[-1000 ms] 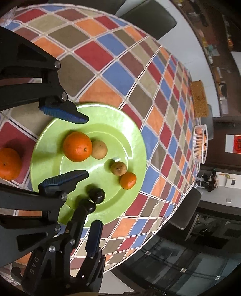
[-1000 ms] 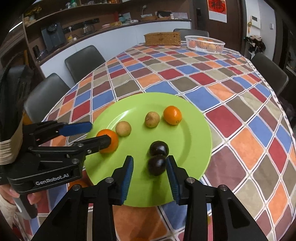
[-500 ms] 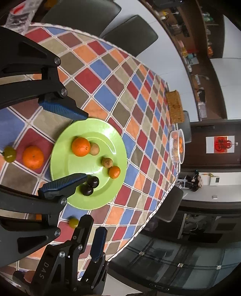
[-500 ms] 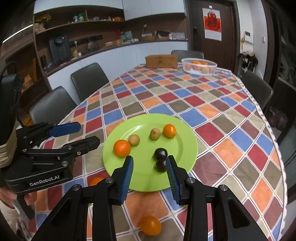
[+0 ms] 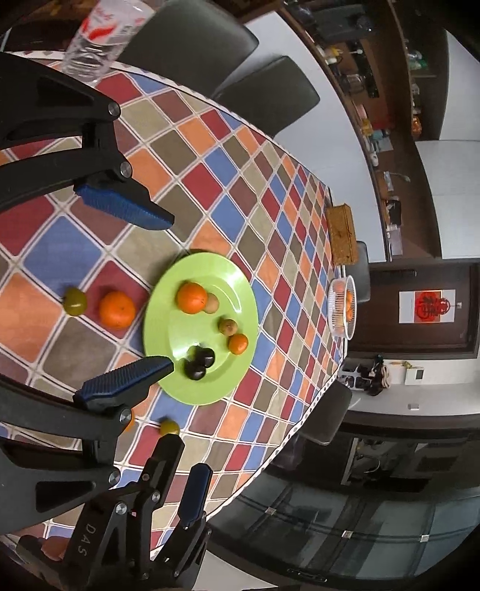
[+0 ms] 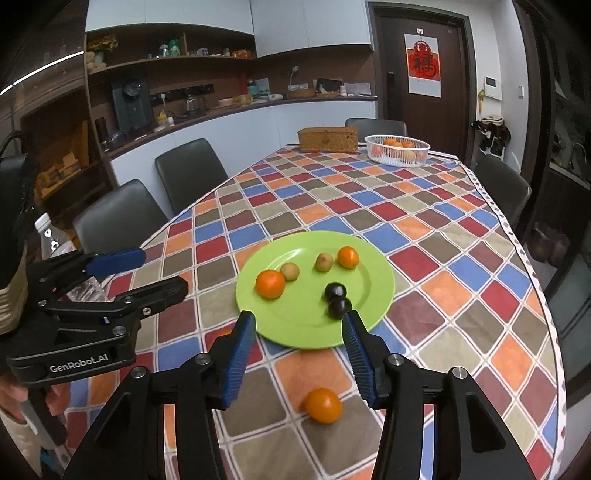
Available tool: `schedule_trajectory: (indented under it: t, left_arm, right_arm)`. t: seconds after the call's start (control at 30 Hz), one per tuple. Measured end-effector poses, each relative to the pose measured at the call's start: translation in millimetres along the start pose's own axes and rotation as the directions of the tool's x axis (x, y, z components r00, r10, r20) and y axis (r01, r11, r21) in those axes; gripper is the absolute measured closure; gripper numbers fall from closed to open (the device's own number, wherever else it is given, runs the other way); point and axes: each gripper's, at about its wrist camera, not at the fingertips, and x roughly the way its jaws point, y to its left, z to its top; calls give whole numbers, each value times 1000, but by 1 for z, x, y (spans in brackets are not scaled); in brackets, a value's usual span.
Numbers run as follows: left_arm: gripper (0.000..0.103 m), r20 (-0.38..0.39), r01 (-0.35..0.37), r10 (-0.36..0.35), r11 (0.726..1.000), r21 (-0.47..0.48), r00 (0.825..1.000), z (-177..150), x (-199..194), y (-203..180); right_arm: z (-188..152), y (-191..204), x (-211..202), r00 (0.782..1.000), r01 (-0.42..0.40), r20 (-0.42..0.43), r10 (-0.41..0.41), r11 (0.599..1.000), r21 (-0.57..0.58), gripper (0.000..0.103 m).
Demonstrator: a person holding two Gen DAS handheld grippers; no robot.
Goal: Organize fruits
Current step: 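Withdraw both open tools from the plate toward the remaining fruits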
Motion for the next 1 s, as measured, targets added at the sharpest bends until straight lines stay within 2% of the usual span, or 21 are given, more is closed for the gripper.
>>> schedule_trajectory:
  t: [0.37, 1.0]
  left_arm:
    - [31, -53, -13, 11, 999, -50, 999, -37, 0, 2]
    - [32, -208, -20, 10, 999, -46, 978, -86, 49, 1]
  right_arm:
    - [-31, -4, 4, 998, 3, -69, 2, 998, 59, 53]
    - [-74, -16, 41, 972, 43, -233, -21, 995, 89, 53]
